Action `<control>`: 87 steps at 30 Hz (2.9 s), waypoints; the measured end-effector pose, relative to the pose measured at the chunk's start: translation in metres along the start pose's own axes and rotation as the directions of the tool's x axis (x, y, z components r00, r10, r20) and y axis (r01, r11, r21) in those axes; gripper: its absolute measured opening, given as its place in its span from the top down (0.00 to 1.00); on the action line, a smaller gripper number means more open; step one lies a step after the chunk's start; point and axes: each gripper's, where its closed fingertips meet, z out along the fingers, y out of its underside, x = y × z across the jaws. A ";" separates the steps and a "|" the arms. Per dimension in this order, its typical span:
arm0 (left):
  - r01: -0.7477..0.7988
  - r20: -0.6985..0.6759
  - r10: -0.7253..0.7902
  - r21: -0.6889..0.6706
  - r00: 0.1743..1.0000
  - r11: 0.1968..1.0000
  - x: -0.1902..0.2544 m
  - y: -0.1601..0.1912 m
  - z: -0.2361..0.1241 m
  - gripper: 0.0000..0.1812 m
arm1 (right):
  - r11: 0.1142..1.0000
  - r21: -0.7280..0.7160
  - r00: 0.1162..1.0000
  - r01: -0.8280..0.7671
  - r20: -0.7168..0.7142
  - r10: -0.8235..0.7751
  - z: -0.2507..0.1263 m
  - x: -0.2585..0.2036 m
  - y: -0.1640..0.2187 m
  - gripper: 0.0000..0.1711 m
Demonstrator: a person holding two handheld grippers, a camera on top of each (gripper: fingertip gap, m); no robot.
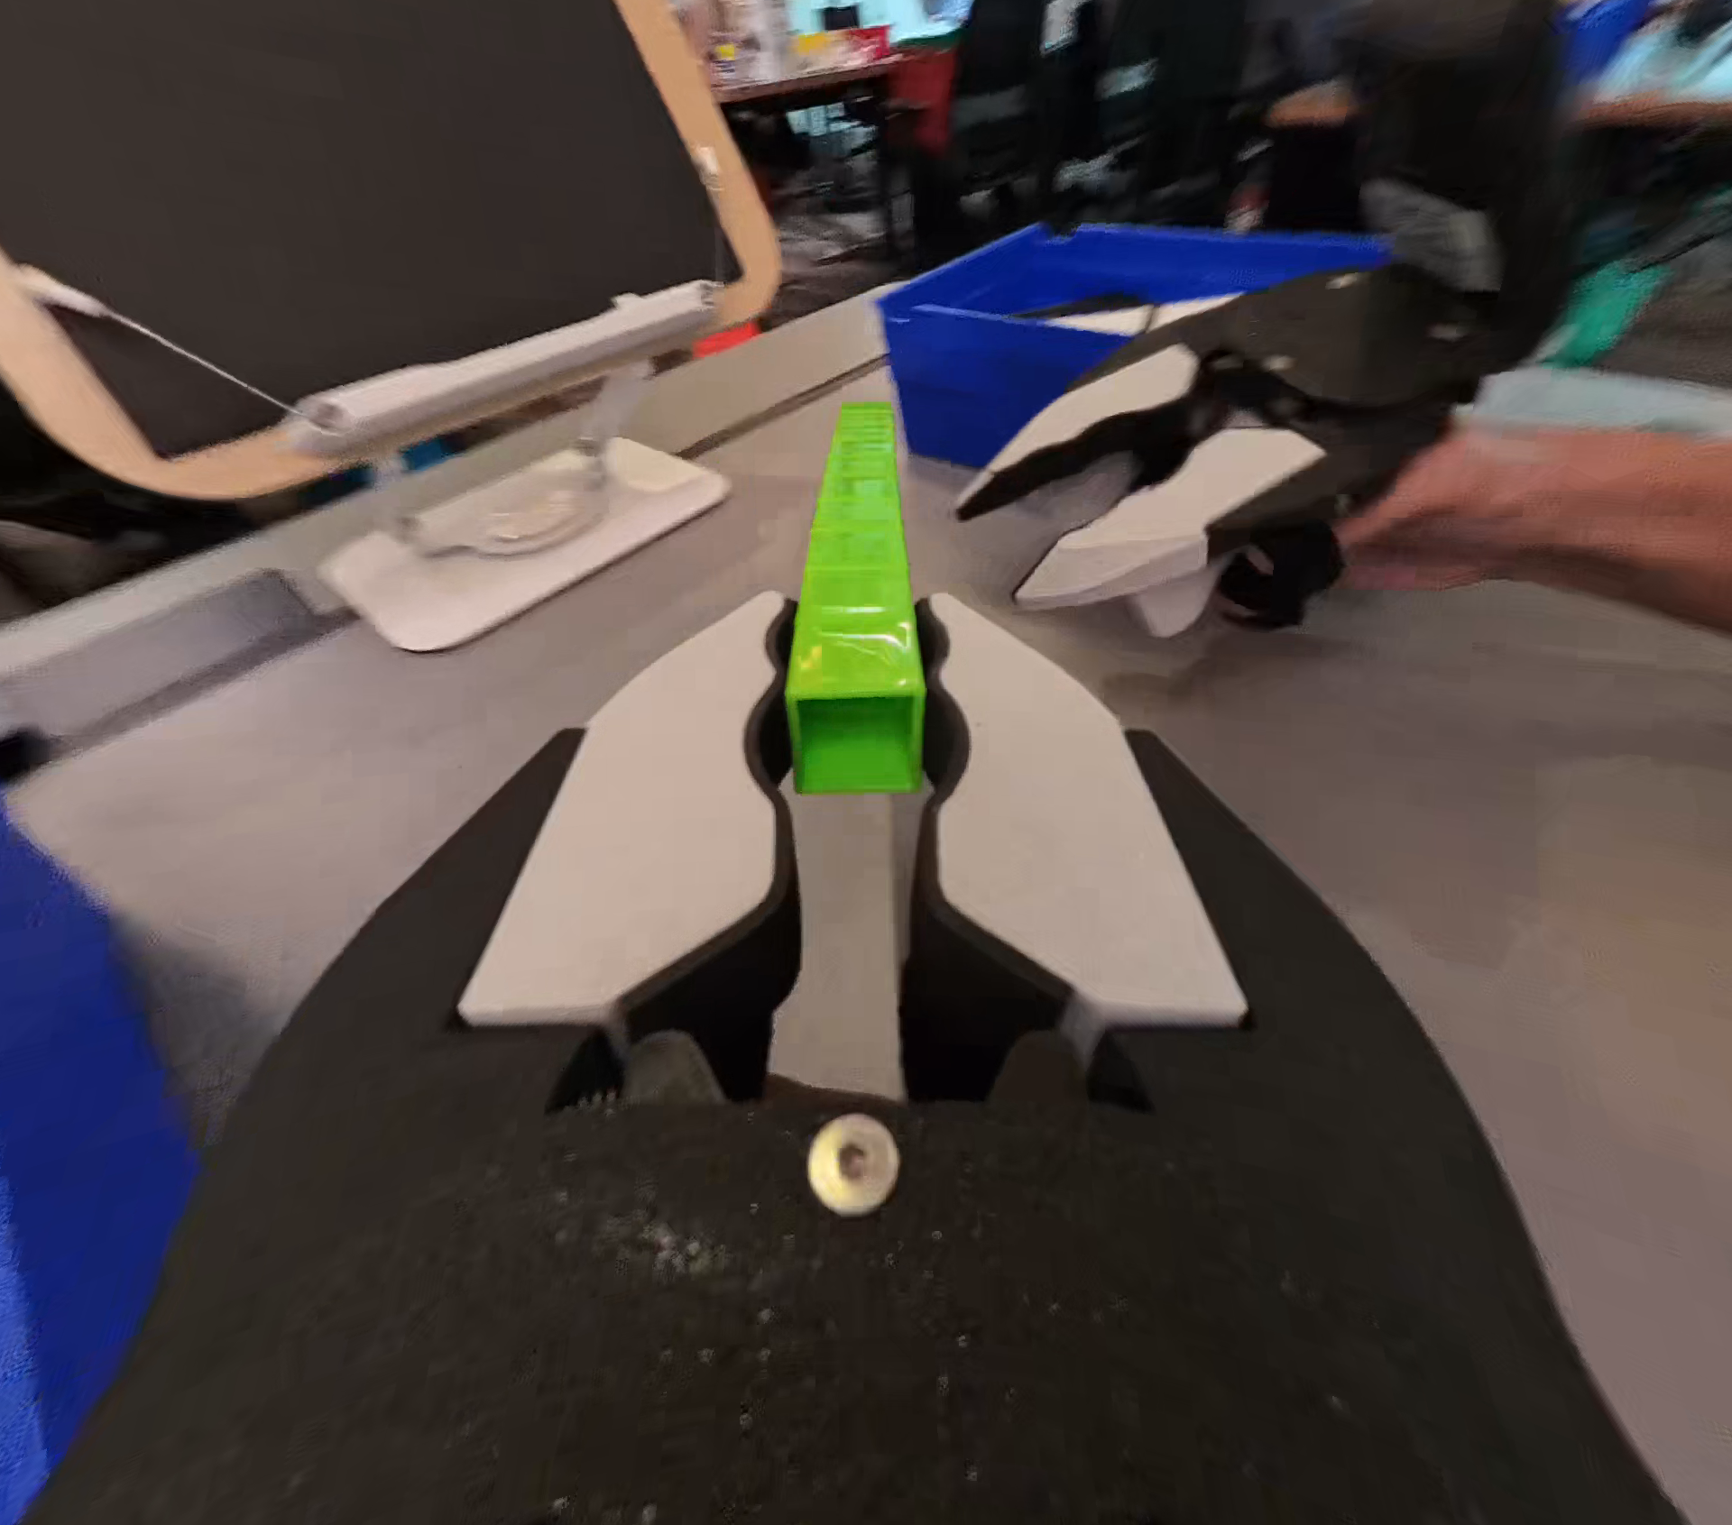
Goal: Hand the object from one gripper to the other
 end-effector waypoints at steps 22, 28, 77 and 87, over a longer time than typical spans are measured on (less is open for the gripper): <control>0.389 -0.533 -0.338 -0.018 0.776 0.921 0.024 -0.009 -0.031 0.87 | 0.921 0.067 0.746 -0.385 0.610 0.267 -0.047 -0.042 -0.043 0.86; 0.283 -0.338 -0.268 -0.005 0.902 0.959 0.000 -0.001 -0.022 0.75 | 0.929 0.057 0.795 -0.365 0.538 0.279 -0.044 -0.028 -0.035 0.86; 0.338 -0.110 -0.323 0.170 0.940 0.926 0.000 -0.029 0.003 0.88 | 0.953 0.143 0.915 -0.267 0.347 0.205 0.025 -0.088 -0.031 0.64; 0.405 -0.206 -0.369 0.172 0.906 0.898 0.019 -0.029 0.009 0.88 | 0.972 0.108 0.942 -0.211 0.289 0.172 0.038 -0.098 -0.026 0.84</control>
